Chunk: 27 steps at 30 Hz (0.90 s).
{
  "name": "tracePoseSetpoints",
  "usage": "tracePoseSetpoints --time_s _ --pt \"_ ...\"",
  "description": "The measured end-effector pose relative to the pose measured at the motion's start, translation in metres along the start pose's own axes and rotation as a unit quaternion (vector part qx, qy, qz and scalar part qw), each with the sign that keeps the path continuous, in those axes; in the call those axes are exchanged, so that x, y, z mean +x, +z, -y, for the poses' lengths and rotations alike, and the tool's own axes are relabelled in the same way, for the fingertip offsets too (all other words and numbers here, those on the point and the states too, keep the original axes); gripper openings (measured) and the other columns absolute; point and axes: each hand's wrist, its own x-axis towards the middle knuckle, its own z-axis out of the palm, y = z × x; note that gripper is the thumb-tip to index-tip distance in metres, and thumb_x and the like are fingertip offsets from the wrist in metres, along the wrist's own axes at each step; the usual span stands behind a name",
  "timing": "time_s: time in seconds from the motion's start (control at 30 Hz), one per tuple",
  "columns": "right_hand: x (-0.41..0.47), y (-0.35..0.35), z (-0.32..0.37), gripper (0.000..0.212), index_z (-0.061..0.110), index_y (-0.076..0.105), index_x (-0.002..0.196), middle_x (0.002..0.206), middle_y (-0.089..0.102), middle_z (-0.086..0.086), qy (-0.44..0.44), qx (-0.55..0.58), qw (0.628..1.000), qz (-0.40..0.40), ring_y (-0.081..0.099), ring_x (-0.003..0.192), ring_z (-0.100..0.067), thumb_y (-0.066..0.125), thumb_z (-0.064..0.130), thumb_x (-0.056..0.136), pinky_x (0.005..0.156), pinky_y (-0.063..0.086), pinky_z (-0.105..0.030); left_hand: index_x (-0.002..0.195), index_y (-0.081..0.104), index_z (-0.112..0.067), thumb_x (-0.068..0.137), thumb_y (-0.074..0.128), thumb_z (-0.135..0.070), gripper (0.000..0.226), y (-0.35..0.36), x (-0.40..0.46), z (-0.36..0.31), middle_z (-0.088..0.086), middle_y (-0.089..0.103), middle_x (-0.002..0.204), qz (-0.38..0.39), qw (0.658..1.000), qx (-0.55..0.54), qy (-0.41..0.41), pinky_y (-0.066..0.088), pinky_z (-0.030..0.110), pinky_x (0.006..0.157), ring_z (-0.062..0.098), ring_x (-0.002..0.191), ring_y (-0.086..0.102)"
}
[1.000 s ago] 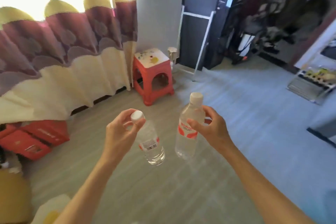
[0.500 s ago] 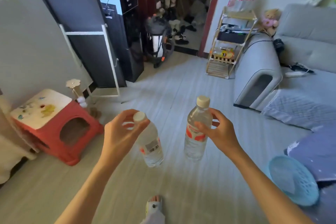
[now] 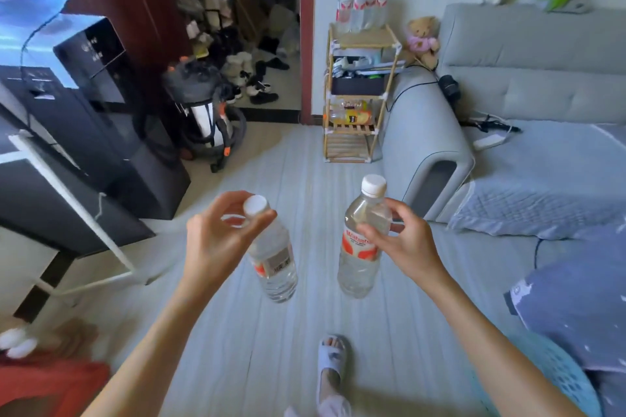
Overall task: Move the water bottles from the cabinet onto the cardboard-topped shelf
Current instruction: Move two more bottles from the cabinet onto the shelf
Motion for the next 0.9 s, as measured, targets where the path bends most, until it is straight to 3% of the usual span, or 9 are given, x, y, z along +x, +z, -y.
tracePoseSetpoints --time_s 0.2,0.43,0.6,0.73,0.9 --pt "0.169 -0.024 -0.013 0.059 0.012 0.055 0.12 0.11 0.063 -0.001 -0.006 -0.028 1.0 0.009 0.06 0.091 -0.011 0.08 0.025 0.068 0.065 0.043 -0.001 0.087 0.065 -0.023 0.067 0.079 -0.024 0.024 0.085 0.144 -0.011 -0.014 0.067 0.075 0.0 1.0 0.006 -0.002 0.045 0.005 0.061 -0.005 0.072 0.06" --pt "0.35 -0.039 -0.022 0.059 0.011 0.056 0.119 0.112 0.062 0.001 -0.01 -0.03 1.0 -0.002 0.056 0.095 0.0 0.079 0.028 0.068 0.072 0.043 -0.003 0.094 0.066 -0.017 0.067 0.077 -0.031 0.032 0.17 0.308 -0.021 -0.01 0.068 0.083 -0.006 1.0 0.017 -0.001 0.041 0.002 0.06 -0.004 0.075 0.061" --pt "0.48 -0.035 -0.036 0.052 0.015 0.057 0.114 0.105 0.063 0.007 -0.012 -0.03 0.999 -0.012 0.057 0.095 0.0 0.078 0.03 0.069 0.076 0.045 -0.009 0.089 0.066 -0.021 0.066 0.078 -0.035 0.029 0.238 0.431 -0.015 -0.014 0.067 0.081 0.018 1.0 0.004 0.01 0.046 0.018 0.067 -0.005 0.077 0.061" --pt "0.588 -0.035 -0.037 0.043 0.025 0.056 0.104 0.096 0.062 0.019 -0.015 -0.026 0.999 -0.023 0.056 0.087 0.014 0.079 0.026 0.068 0.073 0.046 -0.007 0.087 0.065 -0.025 0.065 0.079 -0.038 0.029 0.285 0.536 -0.018 -0.014 0.068 0.082 0.042 0.999 -0.008 0.026 0.051 0.026 0.072 -0.004 0.075 0.061" --pt "0.694 -0.045 -0.036 0.049 0.02 0.058 0.109 0.1 0.064 0.01 -0.009 -0.023 0.999 -0.045 0.056 0.089 0.012 0.08 0.026 0.066 0.077 0.048 -0.015 0.087 0.066 -0.023 0.065 0.079 -0.038 0.03 0.337 0.645 -0.032 -0.012 0.069 0.082 0.059 0.997 -0.011 0.045 0.051 0.023 0.073 -0.001 0.077 0.063"
